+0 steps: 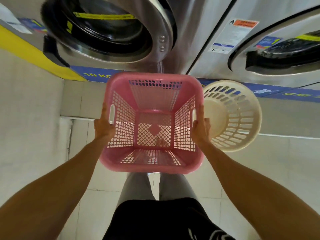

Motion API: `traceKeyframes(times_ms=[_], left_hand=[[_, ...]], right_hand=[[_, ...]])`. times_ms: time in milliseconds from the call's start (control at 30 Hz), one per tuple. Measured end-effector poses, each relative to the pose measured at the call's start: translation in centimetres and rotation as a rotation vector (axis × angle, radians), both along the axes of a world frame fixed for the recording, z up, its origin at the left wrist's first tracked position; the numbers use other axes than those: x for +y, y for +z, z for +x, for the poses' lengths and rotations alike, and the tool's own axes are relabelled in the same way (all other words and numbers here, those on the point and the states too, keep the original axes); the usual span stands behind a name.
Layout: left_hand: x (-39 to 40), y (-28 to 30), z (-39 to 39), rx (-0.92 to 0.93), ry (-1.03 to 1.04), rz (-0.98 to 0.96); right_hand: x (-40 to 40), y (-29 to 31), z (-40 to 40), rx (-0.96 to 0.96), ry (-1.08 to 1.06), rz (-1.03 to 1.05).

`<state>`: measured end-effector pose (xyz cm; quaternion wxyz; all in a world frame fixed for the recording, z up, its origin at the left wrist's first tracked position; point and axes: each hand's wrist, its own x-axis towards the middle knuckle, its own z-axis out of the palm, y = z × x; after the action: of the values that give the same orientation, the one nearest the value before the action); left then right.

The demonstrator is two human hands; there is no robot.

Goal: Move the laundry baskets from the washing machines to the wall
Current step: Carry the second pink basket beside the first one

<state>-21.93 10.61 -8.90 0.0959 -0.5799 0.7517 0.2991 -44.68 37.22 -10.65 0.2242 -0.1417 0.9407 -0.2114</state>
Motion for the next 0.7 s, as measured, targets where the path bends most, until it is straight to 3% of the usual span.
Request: traceKeyframes(times_ms=[100, 300, 467, 700], left_hand=[[1.3, 1.5, 2.5, -0.012, -0.004, -0.020], [4.4, 5.5, 8.2, 0.050, 0.323, 0.028], [7.6, 7.4, 14.3, 0.179, 0.547, -0.003], [14.1, 8.9, 27.1, 0.274, 0.864, -0.095]], right_hand=[[-0.1, 1.6, 1.0, 0.021, 0.060, 0.008], [-2.2, 4.4, 2.0, 0.068, 0.270, -0.053], [-6.2, 6.9, 3.9, 0.075, 0.565, -0.117], [-12.1, 8.9, 14.5, -0.002, 0.851, -0.193]])
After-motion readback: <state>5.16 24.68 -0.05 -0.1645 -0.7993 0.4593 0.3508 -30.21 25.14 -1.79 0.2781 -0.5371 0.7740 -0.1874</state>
